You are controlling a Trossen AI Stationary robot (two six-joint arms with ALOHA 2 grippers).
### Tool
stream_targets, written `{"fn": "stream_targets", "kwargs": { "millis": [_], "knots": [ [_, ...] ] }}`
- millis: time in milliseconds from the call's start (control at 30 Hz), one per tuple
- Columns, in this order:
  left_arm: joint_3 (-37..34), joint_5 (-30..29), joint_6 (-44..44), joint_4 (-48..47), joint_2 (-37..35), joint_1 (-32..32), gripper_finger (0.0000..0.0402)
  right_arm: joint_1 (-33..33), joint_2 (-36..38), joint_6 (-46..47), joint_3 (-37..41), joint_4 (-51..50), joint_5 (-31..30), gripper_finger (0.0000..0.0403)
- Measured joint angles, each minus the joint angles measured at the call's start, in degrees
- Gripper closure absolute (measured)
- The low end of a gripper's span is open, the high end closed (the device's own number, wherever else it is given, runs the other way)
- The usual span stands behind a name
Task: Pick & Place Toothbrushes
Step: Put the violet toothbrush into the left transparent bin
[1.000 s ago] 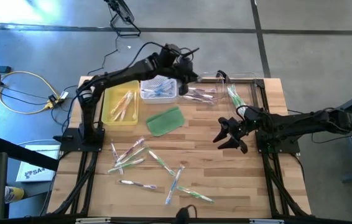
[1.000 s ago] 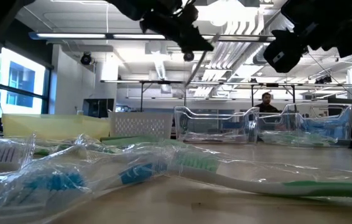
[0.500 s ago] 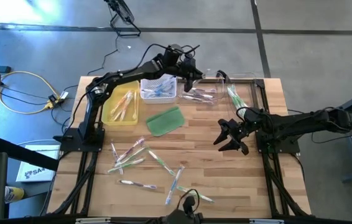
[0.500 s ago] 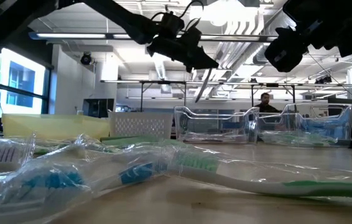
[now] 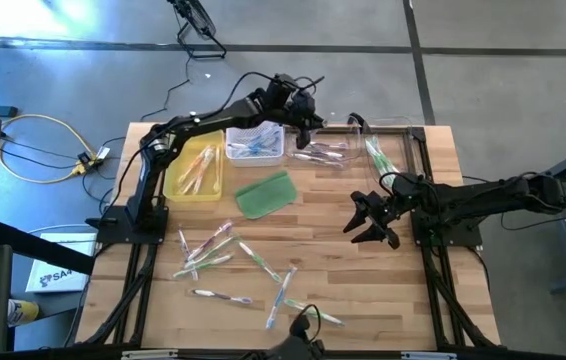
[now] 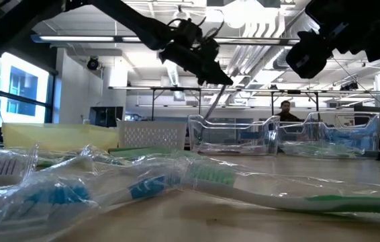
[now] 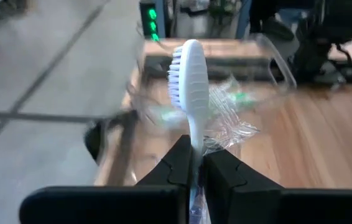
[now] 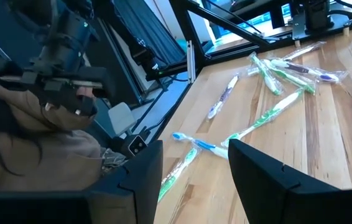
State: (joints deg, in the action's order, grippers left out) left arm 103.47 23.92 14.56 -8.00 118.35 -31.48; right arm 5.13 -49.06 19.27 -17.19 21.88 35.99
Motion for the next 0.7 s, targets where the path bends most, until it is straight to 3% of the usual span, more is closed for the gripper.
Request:
{"fn": "stream_targets", "kwargs": {
  "millis": [700],
  "knots": [
    [-0.2, -1.7, -2.9, 1.7, 7.4, 1.9, 0.0377, 0.0, 0.0, -1.0, 0.0, -1.1, 0.0, 0.0227]
  ]
}}
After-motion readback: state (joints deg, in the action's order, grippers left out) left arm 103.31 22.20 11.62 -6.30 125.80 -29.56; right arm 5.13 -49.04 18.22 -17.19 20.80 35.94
